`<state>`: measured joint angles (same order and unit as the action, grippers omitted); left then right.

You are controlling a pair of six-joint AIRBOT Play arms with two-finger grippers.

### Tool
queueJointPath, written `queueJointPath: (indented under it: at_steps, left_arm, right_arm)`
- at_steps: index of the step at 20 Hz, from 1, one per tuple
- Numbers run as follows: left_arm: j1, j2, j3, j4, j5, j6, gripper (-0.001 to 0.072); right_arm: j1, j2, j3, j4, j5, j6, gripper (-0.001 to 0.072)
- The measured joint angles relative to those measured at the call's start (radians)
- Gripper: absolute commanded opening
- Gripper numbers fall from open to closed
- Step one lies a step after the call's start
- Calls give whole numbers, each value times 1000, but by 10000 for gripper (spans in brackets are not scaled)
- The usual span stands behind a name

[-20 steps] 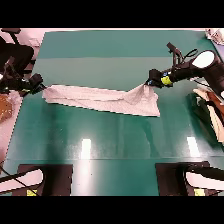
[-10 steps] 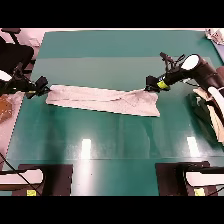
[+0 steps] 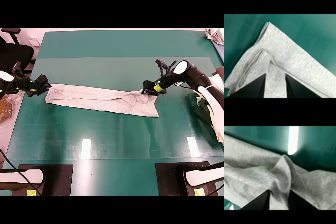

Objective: Fold the shirts.

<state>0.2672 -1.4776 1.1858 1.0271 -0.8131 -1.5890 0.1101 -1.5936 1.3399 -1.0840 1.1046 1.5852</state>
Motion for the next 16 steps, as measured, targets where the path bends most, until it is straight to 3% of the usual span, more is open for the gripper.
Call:
queueJointPath:
  at_steps: [1,2,5,8,9,11,16]
  left_arm:
    - [0,-1,0,0,2,0,517]
    - [0,-1,2,-1,3,0,555]
    - [0,-1,38,-2,-22,35,554]
    - [0,-1,109,-5,-102,101,554]
    - [-1,-1,130,-6,-135,117,550]
    - [-18,-1,158,-7,-191,154,369]
    - [-156,-1,183,31,-288,259,348]
  right_arm:
    - [-12,0,0,-2,-3,-1,268]
    - [-26,6,0,-5,-2,-2,305]
    - [-84,48,0,-19,29,-7,589]
    - [-151,115,0,-45,89,-15,703]
    - [-169,134,0,-47,112,-18,703]
    - [-208,157,-11,-45,157,-26,710]
    - [-324,143,-149,173,196,-129,710]
